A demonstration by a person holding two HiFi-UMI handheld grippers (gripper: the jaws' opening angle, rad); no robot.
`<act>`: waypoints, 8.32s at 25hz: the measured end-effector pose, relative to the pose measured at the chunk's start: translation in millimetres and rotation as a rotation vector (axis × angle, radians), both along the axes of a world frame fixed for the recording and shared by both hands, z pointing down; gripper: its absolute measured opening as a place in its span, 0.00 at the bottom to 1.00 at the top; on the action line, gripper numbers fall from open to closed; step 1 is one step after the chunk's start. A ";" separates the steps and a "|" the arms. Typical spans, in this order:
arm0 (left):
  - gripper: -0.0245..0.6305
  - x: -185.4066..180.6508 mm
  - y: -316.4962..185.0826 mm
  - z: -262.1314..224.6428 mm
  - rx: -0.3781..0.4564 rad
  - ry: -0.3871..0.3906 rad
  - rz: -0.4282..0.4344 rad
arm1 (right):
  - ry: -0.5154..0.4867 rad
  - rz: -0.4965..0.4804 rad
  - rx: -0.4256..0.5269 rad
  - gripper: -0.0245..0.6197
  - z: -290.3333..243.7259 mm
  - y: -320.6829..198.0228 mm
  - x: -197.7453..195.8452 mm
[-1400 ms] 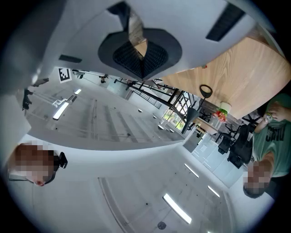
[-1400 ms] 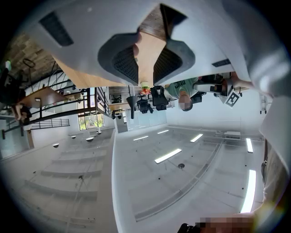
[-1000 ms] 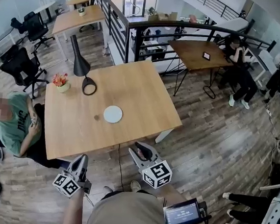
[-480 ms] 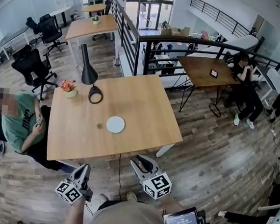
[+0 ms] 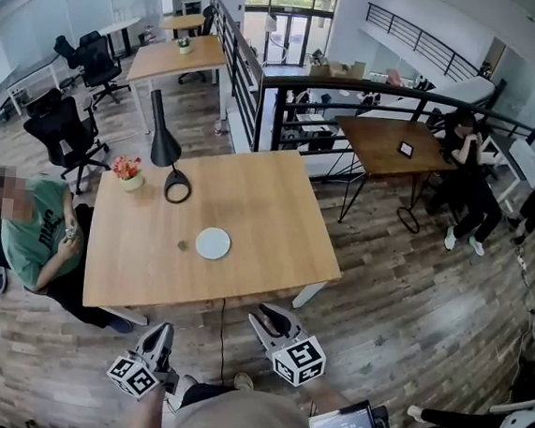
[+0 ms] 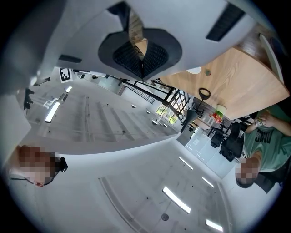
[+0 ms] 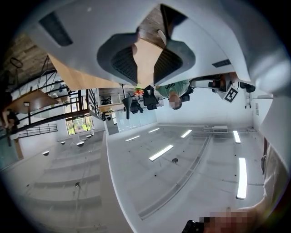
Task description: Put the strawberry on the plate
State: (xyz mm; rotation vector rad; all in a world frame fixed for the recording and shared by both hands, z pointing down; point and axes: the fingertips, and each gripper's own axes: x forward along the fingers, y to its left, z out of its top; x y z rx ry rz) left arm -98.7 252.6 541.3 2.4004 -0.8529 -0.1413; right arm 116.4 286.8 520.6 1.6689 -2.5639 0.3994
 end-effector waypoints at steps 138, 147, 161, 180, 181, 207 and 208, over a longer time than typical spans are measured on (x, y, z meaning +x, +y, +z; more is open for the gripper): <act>0.05 -130.5 -326.4 89.0 -0.229 -0.176 -0.423 | 0.781 -0.770 -0.658 0.28 462.9 -434.8 -192.7; 0.05 -131.1 -331.7 83.8 -0.212 -0.170 -0.400 | 0.592 -0.722 -0.577 0.27 396.9 -443.9 -216.3; 0.05 -124.7 -338.4 62.4 -0.151 -0.150 -0.355 | 0.302 -0.682 -0.282 0.27 224.2 -455.2 -239.8; 0.05 -105.3 -348.9 18.6 -0.050 -0.079 -0.453 | 0.163 -0.683 -0.018 0.27 62.5 -439.8 -195.3; 0.05 -101.7 -349.3 17.5 -0.044 -0.075 -0.456 | 0.165 -0.682 0.002 0.27 57.1 -439.1 -191.7; 0.05 -42.6 -366.8 34.7 -0.063 -0.059 -0.315 | 0.181 -0.480 0.092 0.27 30.9 -443.1 -76.8; 0.05 -41.7 -367.9 33.5 -0.059 -0.062 -0.312 | 0.177 -0.469 0.094 0.27 30.2 -443.2 -73.2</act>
